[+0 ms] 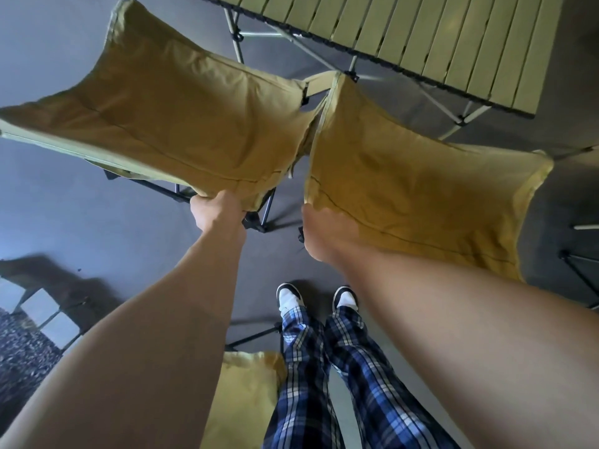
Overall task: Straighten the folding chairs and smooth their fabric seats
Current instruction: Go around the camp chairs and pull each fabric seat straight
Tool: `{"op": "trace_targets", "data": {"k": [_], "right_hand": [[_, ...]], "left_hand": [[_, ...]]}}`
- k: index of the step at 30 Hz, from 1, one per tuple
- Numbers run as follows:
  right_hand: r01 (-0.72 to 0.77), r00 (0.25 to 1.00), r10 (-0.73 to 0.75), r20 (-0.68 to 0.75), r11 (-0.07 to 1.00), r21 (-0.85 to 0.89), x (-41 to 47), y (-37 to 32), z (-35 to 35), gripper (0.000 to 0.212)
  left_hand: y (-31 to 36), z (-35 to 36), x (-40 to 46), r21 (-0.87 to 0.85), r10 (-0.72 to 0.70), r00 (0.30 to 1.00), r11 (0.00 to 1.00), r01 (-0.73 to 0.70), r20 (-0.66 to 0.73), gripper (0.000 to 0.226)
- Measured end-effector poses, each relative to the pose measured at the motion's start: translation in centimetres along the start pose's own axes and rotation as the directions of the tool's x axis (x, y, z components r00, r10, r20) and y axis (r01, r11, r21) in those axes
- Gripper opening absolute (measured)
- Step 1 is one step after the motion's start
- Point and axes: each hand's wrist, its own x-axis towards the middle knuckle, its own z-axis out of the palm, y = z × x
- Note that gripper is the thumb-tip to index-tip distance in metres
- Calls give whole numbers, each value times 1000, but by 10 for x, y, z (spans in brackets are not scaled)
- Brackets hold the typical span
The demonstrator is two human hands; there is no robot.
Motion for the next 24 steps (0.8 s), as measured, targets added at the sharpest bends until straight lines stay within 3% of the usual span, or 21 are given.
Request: {"op": "trace_targets", "data": {"k": [6, 9, 15, 19, 24], "right_hand": [[-12, 997, 14, 69, 1000, -18, 4, -11, -14, 29], [37, 999, -37, 38, 999, 9, 4, -29, -27, 30], [161, 986, -163, 32, 986, 45, -13, -66, -40, 32], [315, 945, -312, 94, 949, -18, -42, -103, -33, 31], [546, 828, -513, 224, 829, -122, -89, -176, -18, 25]], "left_hand": [[-1, -7, -2, -16, -7, 995, 1000, 9, 102, 26], [-6, -18, -6, 33, -55, 978, 998, 49, 202, 25], [-11, -49, -31, 28, -115, 966, 993, 112, 231, 22], [-20, -106, -52, -66, -92, 989, 993, 101, 118, 18], [-37, -218, -73, -198, -87, 993, 978, 70, -80, 23]]}}
